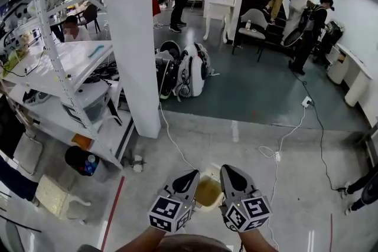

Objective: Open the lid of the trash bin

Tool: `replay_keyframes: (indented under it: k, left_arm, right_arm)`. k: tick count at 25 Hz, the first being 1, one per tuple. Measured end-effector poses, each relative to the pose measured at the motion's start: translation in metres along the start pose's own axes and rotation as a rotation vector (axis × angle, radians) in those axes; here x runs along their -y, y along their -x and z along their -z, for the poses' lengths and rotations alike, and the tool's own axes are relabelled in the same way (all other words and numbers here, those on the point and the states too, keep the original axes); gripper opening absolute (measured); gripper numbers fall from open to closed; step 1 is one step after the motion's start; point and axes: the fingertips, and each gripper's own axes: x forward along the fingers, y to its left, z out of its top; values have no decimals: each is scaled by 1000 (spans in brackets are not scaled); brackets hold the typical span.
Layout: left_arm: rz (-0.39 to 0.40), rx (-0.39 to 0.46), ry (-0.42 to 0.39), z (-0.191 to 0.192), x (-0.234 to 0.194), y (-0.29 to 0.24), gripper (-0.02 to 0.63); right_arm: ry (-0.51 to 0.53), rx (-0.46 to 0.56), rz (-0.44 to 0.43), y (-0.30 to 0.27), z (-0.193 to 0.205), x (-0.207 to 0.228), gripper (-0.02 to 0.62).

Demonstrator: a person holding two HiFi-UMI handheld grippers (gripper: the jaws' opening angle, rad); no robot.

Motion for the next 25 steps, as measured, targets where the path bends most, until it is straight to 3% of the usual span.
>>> replay_keyframes:
  k: [9,14,25]
  left_arm:
    - [11,44,-58,-12,9,3,-9]
    - [23,47,-58,-12,14,2,-9]
    - [26,38,-58,-13,10,0,-9]
  right_arm:
    - [30,46,25,29,4,-7,34]
    - [-25,55,60,25,14,6,34]
    - [2,55,59,14,9,7,32]
